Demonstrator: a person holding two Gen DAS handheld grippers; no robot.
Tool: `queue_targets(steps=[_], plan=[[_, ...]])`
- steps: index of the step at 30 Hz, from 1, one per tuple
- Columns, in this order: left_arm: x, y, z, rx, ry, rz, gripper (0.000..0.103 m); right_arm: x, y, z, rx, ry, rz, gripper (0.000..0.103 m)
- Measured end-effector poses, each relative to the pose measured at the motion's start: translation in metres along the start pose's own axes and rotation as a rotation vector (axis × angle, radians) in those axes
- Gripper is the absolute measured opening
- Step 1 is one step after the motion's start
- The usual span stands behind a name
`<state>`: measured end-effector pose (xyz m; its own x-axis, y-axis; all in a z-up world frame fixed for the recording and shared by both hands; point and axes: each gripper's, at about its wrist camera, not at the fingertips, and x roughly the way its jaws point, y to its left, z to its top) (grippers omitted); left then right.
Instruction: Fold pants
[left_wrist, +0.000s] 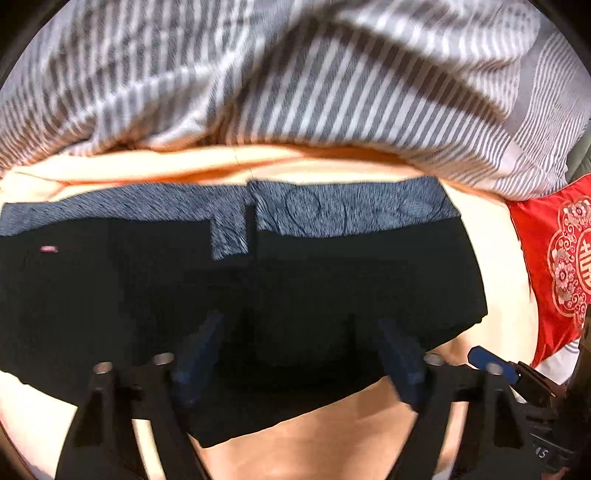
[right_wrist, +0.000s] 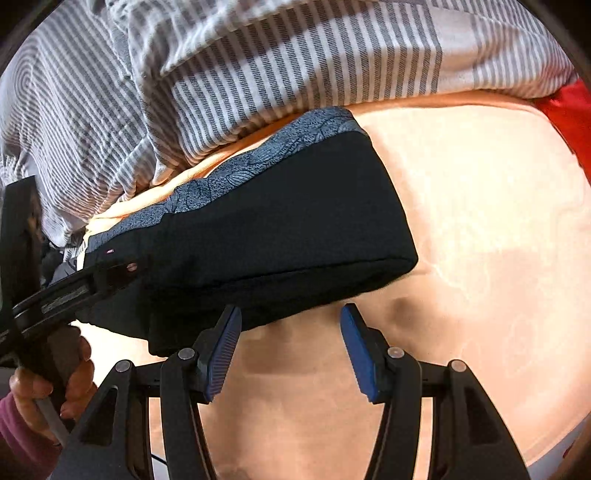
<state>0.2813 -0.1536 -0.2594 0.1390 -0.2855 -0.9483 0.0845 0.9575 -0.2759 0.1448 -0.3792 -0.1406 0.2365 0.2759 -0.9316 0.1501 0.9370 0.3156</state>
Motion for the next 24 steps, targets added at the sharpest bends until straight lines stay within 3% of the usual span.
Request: queue_targets(steps=[6,9,10,14,18,22,24], plan=[[0.013,-0.003,-0.007,-0.001,0.053,0.005,0.024,0.002,-0.005,0.002,0.016,0.010,0.030,0.060],[0.006,0.002,-0.017,-0.015,0.041,-0.010,0.017,0.002,-0.011,0.003,0.038,0.013,0.036,0.060],[0.002,0.001,-0.020,-0.005,0.035,-0.002,0.011,0.001,-0.012,0.003,0.040,0.012,0.036,0.060],[0.008,-0.003,-0.037,0.050,0.052,0.064,0.009,0.003,-0.014,0.003,0.037,0.018,0.029,0.060],[0.014,0.005,-0.041,0.021,0.057,0.056,0.009,0.006,-0.017,0.001,0.047,0.031,0.022,0.060],[-0.001,0.007,-0.042,0.029,0.046,0.091,0.009,-0.005,-0.024,0.006,0.047,-0.021,-0.024,0.060],[-0.014,0.008,-0.044,0.048,0.021,0.136,0.009,-0.010,-0.032,0.012,0.068,-0.042,-0.040,0.053]])
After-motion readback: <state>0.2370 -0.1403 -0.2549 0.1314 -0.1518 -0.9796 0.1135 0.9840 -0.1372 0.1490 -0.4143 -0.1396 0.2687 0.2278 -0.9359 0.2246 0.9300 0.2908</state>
